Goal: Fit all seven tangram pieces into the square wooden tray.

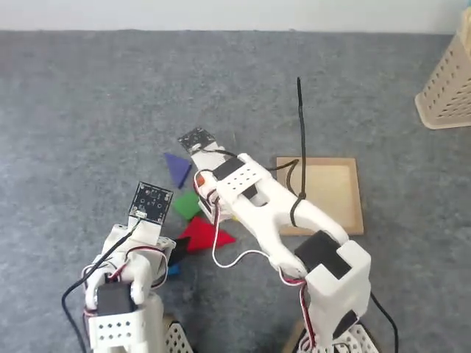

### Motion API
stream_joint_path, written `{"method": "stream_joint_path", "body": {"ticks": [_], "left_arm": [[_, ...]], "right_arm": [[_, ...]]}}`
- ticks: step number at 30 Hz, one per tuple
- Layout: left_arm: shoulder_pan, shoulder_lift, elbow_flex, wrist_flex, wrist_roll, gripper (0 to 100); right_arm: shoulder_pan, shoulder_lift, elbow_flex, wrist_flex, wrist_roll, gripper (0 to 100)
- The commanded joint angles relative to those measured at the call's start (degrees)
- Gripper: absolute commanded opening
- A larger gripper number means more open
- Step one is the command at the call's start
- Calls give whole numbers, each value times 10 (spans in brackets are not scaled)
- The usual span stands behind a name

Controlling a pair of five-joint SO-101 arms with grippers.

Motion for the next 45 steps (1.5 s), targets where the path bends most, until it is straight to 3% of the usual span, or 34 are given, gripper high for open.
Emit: {"method": "stream_joint_path", "body": {"ticks": [1,18,45], "left_arm": [[1,-8,-3,0,-1,353],[1,-8,-3,0,-1,353],[1,-8,-3,0,-1,353]], "right_arm": [[-4,-10,-22,9,8,314],[-2,-208,137,6,26,314],[-3,-126,145,-97,41,314]]}}
